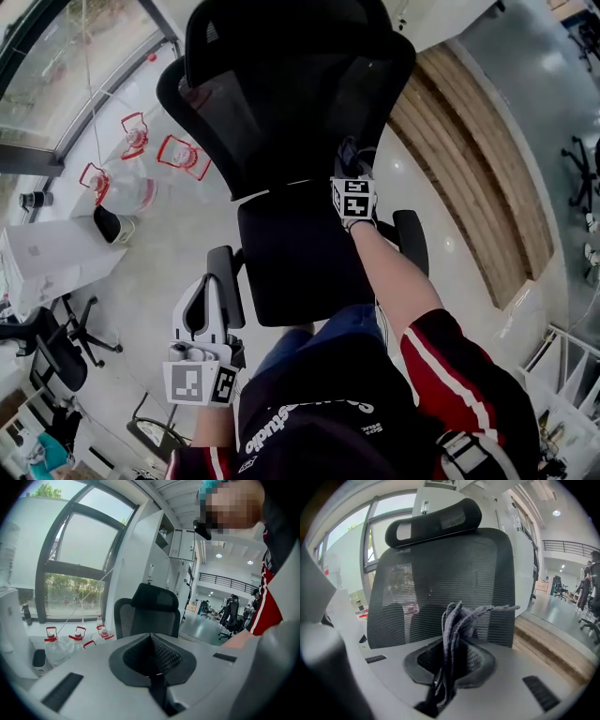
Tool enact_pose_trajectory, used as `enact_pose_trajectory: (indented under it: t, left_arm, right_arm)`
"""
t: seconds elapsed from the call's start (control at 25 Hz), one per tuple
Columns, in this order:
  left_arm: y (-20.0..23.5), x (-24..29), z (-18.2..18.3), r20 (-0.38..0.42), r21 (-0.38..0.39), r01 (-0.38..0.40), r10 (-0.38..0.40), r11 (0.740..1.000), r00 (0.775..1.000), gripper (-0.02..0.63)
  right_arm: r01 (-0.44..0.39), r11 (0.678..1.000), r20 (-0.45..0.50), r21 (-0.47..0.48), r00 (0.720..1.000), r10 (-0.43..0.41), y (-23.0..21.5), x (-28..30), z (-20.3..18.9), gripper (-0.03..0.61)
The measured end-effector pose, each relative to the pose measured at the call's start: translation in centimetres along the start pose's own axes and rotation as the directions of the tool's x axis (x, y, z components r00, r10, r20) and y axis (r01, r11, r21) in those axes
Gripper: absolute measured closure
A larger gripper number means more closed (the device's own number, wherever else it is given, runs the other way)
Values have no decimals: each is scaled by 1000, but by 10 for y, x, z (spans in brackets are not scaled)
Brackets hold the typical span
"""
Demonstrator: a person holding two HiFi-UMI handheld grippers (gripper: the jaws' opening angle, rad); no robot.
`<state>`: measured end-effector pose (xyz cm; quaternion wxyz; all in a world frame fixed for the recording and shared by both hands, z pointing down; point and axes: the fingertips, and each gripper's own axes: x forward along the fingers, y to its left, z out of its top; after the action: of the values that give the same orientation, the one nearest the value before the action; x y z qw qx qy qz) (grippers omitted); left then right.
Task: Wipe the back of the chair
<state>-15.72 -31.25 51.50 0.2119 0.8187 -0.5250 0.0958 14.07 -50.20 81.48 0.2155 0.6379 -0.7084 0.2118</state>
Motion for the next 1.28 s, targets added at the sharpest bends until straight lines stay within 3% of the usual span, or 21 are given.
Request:
enact_pose_trajectory:
  t: [0.48, 0.96, 1.08, 1.28]
  left_arm:
    - [53, -30, -8, 17, -47, -81, 82, 996, 997, 589]
    - [107, -75, -4, 44, -101, -185, 191, 977, 981, 589]
    - [117, -90, -4, 55, -116, -213, 220, 970, 974, 589]
    - [122, -108, 6, 83, -126, -223, 234, 967, 969, 589]
  right_arm:
    - [-173, 985, 10, -22, 985, 173, 138, 20, 11, 509]
    - [-385, 922, -38, -41, 923, 383, 289, 27, 21, 509]
    - [-458, 888, -77, -30, 887, 455, 324, 24, 20, 509]
    - [-638, 770, -116, -37, 768, 630, 378, -6, 33, 509]
